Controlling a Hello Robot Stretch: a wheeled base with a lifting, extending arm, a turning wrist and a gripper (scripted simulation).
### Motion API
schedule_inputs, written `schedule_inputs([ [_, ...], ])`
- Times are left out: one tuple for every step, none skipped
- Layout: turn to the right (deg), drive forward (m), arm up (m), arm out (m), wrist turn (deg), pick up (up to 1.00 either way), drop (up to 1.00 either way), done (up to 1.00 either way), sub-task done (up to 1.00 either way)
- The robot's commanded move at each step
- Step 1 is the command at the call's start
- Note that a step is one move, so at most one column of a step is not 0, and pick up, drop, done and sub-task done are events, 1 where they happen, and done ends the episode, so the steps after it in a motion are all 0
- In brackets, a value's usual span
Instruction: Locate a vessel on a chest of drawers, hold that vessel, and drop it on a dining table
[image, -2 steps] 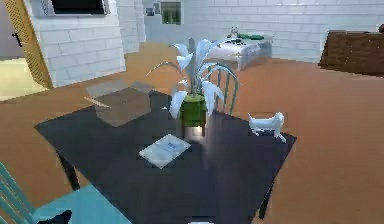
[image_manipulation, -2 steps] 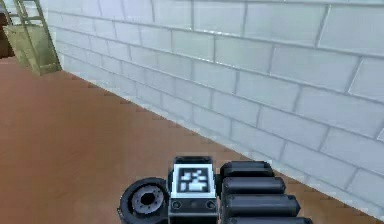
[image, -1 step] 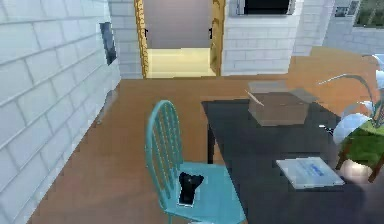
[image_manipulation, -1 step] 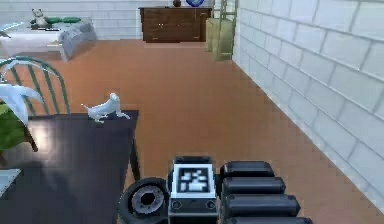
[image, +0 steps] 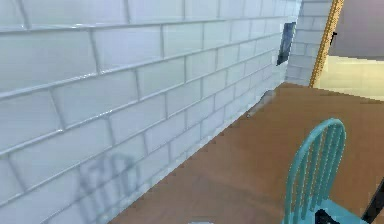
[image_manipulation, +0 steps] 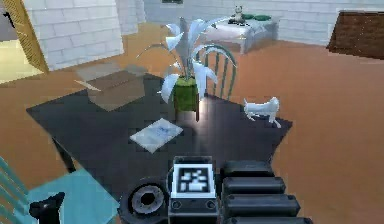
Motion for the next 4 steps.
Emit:
schedule_inputs([
  [-18.0, 0.0, 0.0, 0.0, 0.0, 0.0, 0.0, 0.0, 0.0],
  [45.0, 0.0, 0.0, 0.0, 0.0, 0.0, 0.0, 0.0, 0.0],
  [45.0, 0.0, 0.0, 0.0, 0.0, 0.0, 0.0, 0.0, 0.0],
  [45.0, 0.0, 0.0, 0.0, 0.0, 0.0, 0.0, 0.0, 0.0],
])
